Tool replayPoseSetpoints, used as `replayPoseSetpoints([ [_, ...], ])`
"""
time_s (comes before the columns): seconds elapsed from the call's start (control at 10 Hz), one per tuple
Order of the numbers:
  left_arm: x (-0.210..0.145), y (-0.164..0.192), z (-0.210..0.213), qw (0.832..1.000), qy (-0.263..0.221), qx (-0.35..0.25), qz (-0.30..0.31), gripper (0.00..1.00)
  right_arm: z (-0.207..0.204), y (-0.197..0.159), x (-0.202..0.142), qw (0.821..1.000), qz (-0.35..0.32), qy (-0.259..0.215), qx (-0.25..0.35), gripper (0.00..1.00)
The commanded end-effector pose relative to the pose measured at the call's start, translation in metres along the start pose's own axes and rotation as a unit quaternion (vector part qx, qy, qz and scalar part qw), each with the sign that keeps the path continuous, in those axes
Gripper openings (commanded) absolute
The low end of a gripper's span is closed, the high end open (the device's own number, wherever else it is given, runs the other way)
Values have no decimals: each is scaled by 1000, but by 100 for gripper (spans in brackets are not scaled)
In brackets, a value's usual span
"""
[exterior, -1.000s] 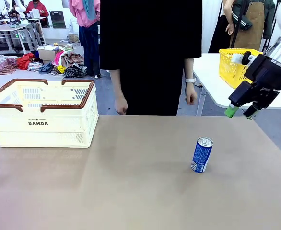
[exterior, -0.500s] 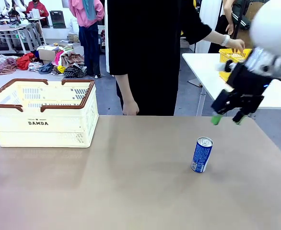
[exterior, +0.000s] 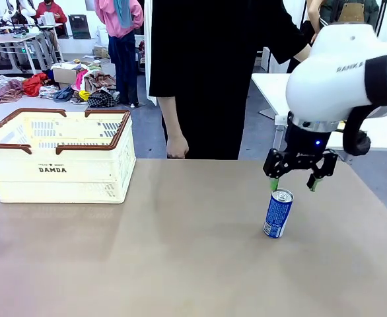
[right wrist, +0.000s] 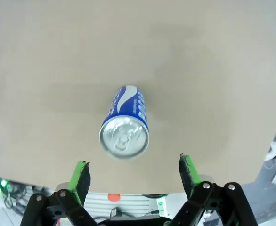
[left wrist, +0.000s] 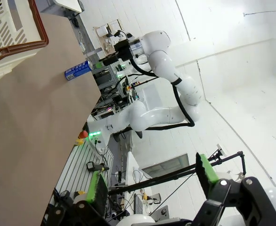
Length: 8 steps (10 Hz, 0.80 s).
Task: Place the drinks into the Shopping basket.
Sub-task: Pick up one drink and place it into the Shopping basket.
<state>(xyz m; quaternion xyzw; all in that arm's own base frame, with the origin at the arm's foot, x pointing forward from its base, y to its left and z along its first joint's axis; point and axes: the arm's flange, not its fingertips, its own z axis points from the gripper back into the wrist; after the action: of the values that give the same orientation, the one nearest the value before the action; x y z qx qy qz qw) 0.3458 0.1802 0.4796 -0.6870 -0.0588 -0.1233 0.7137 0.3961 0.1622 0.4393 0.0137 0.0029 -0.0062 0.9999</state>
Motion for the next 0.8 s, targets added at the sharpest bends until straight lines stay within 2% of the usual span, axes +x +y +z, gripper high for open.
replayPoseSetpoints([
  [0.0, 0, -2, 0, 1000, -7, -5, 4, 100, -15, 7, 6, 999, -33, -23, -13, 100],
  [0.4, 0, -2, 0, 1000, -7, -5, 4, 100, -45, 6, 14, 1000, -19, -4, 9, 100],
  [0.5, 0, -2, 0, 1000, -7, -5, 4, 100, -29, -5, 8, 999, -19, -21, 16, 100],
  [0.6, 0, -2, 0, 1000, -7, -5, 4, 100, 9, -30, -8, 997, -9, -37, 61, 100],
  [0.7, 0, -2, 0, 1000, -7, -5, 4, 100, 57, -66, -40, 994, -10, -25, 103, 100],
])
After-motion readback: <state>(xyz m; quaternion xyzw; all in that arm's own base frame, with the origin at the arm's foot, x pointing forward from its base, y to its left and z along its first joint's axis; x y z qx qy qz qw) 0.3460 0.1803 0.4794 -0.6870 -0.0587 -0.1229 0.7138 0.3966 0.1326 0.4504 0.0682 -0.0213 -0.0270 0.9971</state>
